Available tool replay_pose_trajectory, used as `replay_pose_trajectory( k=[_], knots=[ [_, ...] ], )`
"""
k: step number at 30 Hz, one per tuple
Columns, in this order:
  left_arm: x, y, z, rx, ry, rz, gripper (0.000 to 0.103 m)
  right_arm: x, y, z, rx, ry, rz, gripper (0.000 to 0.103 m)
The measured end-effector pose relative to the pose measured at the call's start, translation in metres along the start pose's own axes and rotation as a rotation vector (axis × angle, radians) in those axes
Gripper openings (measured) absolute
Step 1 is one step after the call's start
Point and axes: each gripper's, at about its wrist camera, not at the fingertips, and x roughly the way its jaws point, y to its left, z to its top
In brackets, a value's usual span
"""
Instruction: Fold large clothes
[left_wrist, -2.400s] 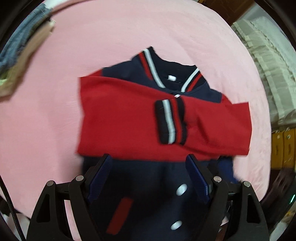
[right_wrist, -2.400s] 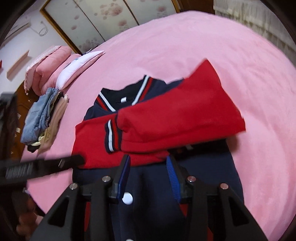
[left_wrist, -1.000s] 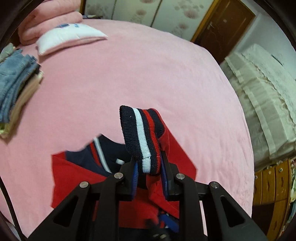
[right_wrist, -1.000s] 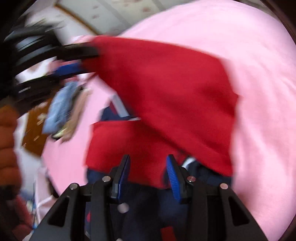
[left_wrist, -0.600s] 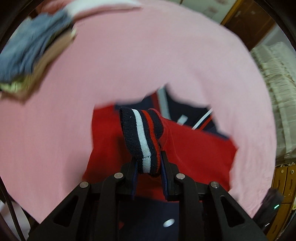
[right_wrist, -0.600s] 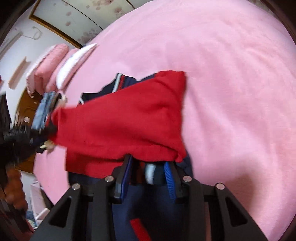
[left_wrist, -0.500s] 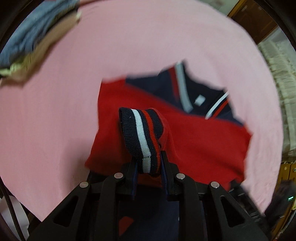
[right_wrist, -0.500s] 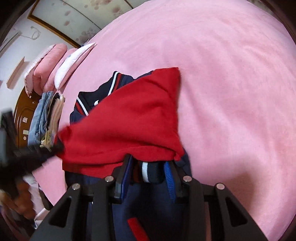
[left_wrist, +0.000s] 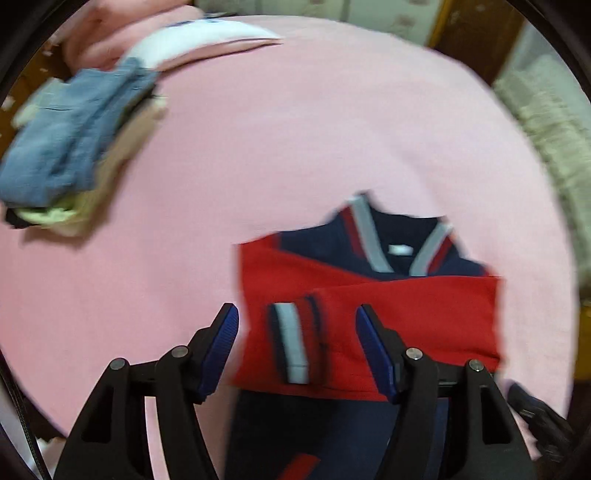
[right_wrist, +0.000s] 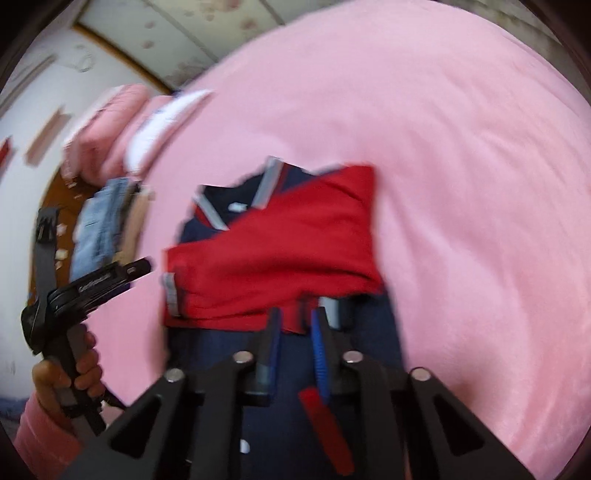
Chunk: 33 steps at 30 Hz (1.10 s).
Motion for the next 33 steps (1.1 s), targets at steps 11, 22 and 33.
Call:
replay_pose_trajectory(
  k=[11,22,33],
  knots=[
    [0.080,-0.046,-0.024,0.119,0.198,0.185,0.049,0.109,0.030,0.035,-0.135,0.117,-0.060,0.000],
    [0.067,-0.015,-0.023,0.031,0.199,0.111,0.050,0.058,-0.066,0.053,-0.018,-0.013,-0.200,0.000],
    [0.073,-0.038,0.001,0.093,0.170,0.062,0.050,0.098,-0.003,0.057,-0.208,0.095,0.028,0.000]
  ],
)
